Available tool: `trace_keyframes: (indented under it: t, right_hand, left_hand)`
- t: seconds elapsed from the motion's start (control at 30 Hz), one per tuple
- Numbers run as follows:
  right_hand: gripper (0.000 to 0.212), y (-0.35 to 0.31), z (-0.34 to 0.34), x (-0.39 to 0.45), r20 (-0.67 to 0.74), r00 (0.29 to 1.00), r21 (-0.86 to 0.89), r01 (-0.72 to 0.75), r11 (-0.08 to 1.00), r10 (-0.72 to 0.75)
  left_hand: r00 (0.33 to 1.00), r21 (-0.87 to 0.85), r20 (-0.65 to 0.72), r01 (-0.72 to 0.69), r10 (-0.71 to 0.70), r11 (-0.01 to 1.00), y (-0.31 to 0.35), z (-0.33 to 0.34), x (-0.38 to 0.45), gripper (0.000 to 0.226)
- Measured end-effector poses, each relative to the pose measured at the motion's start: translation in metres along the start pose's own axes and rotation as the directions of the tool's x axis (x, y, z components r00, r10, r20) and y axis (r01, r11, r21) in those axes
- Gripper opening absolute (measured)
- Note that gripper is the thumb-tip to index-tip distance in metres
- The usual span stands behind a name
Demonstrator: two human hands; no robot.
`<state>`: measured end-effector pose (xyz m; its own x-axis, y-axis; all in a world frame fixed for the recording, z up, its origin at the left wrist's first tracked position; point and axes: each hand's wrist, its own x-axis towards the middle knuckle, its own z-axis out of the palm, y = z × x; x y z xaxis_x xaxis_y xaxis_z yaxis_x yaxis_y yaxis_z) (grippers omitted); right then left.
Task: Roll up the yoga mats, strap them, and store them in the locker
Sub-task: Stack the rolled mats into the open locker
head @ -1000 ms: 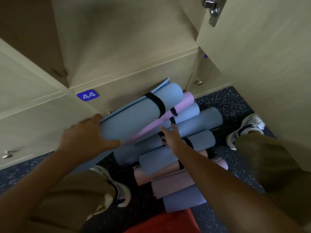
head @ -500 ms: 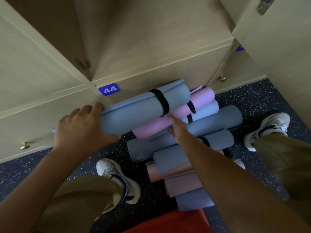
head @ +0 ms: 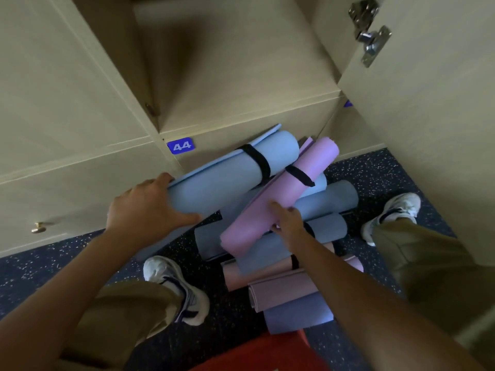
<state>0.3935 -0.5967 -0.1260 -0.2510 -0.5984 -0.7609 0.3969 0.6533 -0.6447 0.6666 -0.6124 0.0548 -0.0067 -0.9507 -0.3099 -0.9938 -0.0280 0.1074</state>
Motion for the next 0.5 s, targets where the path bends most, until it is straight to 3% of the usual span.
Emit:
trace_keyframes:
  t: [0.2,0.4,0.5]
  right_hand:
    - [0.052,-0.029,-0.020,-0.078,-0.015,0.987,-0.091,0.155,0.984,-0.157]
    - [0.042,-0.076,-0.029,-0.133,-0.010,0.957,-0.174,0.284,0.943,-0.290]
    - [0.035,-0.097,-0.018,-0.150,0.024,0.924,-0.239,0.376,0.895,-0.382]
  left_hand:
    - [0.996,-0.406,0.086,0.023,0.013,0.914,-0.001,-0.001,-0.022,0.092]
    - [0.995,-0.757,0.096,0.080,-0.011,0.648,0.011,-0.010,-0.032,0.075]
    - [0.995,-0.838,0.085,0.099,-0.051,0.537,0.020,-0.017,-0.033,0.072]
